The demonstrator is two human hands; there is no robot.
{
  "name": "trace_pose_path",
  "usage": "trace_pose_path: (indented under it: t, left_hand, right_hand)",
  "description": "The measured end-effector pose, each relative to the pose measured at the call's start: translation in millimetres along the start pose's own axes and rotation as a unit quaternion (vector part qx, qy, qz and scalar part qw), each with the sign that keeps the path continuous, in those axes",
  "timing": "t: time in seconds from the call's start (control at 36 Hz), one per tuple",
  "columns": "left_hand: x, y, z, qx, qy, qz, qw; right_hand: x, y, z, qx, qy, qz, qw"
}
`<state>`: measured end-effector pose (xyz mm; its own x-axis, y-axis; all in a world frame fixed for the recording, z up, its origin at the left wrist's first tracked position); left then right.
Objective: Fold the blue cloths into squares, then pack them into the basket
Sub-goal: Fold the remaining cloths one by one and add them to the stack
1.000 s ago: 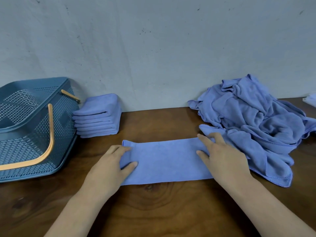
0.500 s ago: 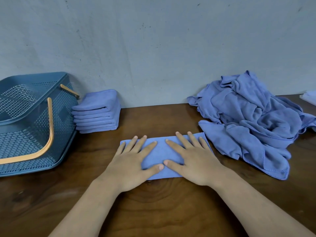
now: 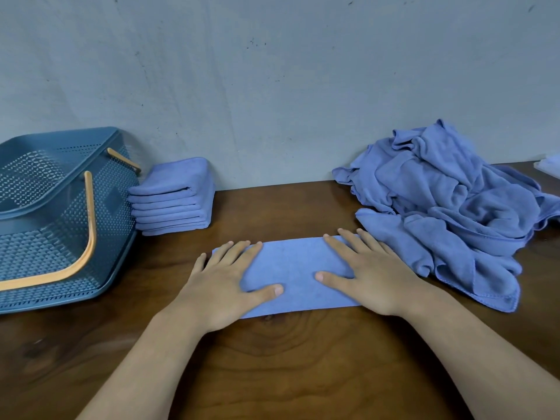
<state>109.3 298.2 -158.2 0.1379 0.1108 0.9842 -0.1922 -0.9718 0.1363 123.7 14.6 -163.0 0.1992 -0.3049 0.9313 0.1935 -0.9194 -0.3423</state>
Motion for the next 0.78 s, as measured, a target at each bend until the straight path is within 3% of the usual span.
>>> trace_pose_path:
  t: [0.19,0.36,0.58,0.78]
  left_hand:
    - [8.1,-2.0,-17.6,-0.013,-0.020,0.029,0.999]
    - [10.0,39.7,-19.4,-0.097,0.102,0.030,0.990]
    - [-12.9,60.2,-15.6,-0.169,-0.009,0.028,0.985]
    - [-11.2,64.5,-23.3,-0.203,-0.046,0.054,0.977]
  right_hand:
    - [-4.0,-8.2,-11.9,0.021,-0.022,-0.029,0.999]
    - [-6.4,-12.3,-12.9,0.017,-0.038,-0.032,0.999]
    - [11.5,-5.3,-2.8,0.017,0.101,-0.026,0.994]
    - [22.8,3.6,-4.7,-0.037,0.074,0.022,0.996]
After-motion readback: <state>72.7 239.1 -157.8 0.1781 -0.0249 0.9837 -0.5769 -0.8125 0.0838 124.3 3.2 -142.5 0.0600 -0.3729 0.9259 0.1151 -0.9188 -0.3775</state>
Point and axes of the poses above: each hand's wrist, its own z-axis towards the middle knuckle, its own x-axis out of the back of the hand, y = z × x, the point moved 4 cm from there along z, towards the middle knuckle, and after that the axes turned 6 degrees about z, right-handed, at the moved point
